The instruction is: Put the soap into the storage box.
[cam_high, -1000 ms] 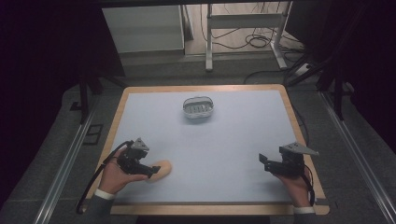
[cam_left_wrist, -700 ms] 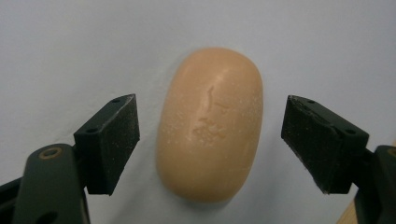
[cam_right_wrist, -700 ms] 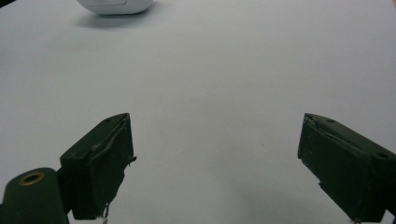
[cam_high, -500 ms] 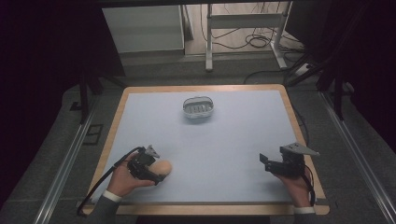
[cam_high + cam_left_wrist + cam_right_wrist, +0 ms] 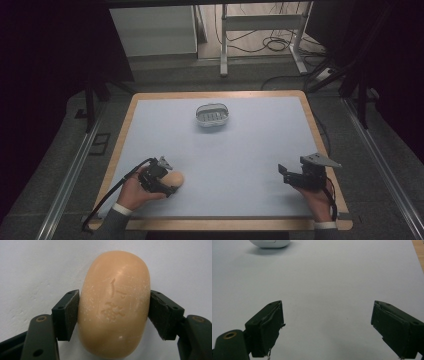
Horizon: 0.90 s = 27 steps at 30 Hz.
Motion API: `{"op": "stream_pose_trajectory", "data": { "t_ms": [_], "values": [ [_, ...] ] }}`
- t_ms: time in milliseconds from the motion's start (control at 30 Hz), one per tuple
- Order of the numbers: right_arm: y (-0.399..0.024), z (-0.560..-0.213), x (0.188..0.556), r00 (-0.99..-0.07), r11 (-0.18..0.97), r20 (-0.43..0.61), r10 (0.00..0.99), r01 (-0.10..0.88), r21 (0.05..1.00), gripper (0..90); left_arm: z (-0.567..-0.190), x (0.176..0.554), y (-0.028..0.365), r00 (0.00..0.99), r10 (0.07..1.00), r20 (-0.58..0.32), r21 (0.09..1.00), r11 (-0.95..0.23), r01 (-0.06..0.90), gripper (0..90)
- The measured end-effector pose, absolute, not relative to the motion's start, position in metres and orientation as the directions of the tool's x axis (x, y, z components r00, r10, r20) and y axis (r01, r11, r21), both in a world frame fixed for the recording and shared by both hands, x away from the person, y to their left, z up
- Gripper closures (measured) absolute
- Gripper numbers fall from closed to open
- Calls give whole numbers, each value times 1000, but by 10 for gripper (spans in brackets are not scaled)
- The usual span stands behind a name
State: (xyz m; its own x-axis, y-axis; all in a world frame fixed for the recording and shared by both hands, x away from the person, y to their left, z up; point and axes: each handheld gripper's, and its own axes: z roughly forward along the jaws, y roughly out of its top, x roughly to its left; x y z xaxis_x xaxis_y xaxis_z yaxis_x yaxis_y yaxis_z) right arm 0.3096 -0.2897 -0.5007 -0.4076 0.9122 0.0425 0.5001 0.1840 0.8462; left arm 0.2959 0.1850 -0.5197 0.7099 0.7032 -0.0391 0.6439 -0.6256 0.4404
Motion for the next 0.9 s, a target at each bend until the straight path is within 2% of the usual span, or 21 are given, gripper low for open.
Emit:
{"op": "stream_pose_trajectory", "data": {
  "t_ms": [300,900],
  "values": [
    [-290,-499,309,-429,189,37,903,472,861,110,-509,301,192,706,707,-45,466,-610,641,306],
    [-292,-503,311,-411,182,42,910,490,853,109,-497,312,191,703,710,-49,504,-590,631,329]
  ]
}}
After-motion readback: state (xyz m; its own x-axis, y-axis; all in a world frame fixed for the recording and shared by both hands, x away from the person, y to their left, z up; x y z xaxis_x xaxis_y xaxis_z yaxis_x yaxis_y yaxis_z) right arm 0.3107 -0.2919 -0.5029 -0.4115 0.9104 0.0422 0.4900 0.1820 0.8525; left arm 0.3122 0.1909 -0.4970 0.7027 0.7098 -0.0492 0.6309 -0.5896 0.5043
